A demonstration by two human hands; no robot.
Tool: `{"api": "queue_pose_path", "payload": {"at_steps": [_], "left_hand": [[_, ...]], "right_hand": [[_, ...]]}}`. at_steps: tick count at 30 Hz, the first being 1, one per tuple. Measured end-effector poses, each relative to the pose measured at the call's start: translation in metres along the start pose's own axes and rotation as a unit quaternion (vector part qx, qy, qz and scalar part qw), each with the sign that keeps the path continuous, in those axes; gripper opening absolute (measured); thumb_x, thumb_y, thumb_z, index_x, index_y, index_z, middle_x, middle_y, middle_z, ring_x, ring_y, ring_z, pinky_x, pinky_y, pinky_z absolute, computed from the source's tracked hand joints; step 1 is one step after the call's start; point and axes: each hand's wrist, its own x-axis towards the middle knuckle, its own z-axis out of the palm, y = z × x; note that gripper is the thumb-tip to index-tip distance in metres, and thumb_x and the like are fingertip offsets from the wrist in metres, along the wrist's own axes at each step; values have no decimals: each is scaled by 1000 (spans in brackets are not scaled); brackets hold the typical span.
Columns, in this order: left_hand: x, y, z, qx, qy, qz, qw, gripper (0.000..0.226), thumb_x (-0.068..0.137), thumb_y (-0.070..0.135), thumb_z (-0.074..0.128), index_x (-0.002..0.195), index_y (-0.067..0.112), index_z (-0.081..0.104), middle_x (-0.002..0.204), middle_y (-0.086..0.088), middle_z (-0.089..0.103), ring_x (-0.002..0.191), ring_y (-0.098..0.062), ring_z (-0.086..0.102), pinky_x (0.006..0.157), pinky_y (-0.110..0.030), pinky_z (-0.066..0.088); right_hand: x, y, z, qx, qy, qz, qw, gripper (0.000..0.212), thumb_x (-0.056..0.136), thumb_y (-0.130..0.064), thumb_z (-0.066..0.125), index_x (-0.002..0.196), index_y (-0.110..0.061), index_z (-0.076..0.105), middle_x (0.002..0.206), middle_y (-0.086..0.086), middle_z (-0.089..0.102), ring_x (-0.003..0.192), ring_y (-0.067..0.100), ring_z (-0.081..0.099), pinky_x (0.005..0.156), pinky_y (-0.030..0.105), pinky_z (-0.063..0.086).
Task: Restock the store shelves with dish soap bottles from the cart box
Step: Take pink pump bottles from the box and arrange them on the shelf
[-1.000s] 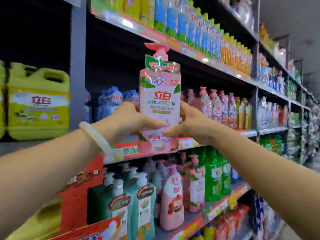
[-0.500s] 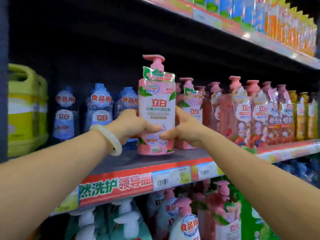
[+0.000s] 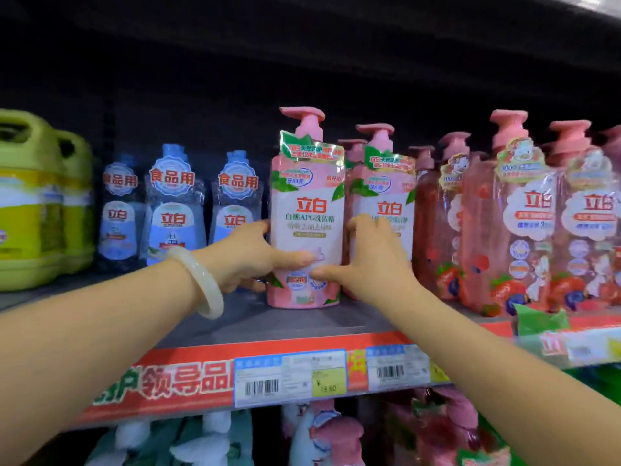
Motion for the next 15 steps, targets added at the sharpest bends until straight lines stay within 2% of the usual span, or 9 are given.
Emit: {"api": "queue_pose_path", "payload": {"at_steps": [3, 6, 10, 15], "left_hand": [[3, 1, 6, 9, 21, -14, 1000, 43, 71, 25, 80, 107, 26, 56, 99, 4, 70, 78, -19, 65, 81, -43, 56], [6, 3, 10, 9, 32, -15, 999, 44, 71, 25, 80, 106, 25, 54, 95, 5, 68, 75, -16, 64, 76, -40, 55], [9, 3, 13, 19, 40, -15, 999, 43, 73, 25, 80, 108, 21, 55, 94, 4, 69, 74, -15, 64, 76, -40, 56], [12, 0, 19, 15, 60, -20, 998, 30, 73, 25, 79, 91, 26, 56, 101, -1, 70, 84, -20, 66, 83, -45, 56]], "right_hand": [[-4, 2, -3, -87, 34, 13, 996, 94, 59, -64, 74, 126, -10, 36, 126, 7, 37, 116, 26, 35, 90, 33, 36], [-6, 1, -6, -87, 32, 25, 995, 104, 61, -64, 73, 135, -9, 26, 132, 9, 31, 120, 27, 32, 94, 35, 37], [-5, 2, -1, -45, 3, 10, 999, 84, 69, -52, 74, 126, -6, 33, 129, 11, 34, 119, 28, 38, 92, 35, 38], [0, 7, 3, -9, -65, 23, 998, 60, 80, -46, 67, 117, -6, 43, 125, 12, 40, 111, 33, 51, 73, 34, 35]]}}
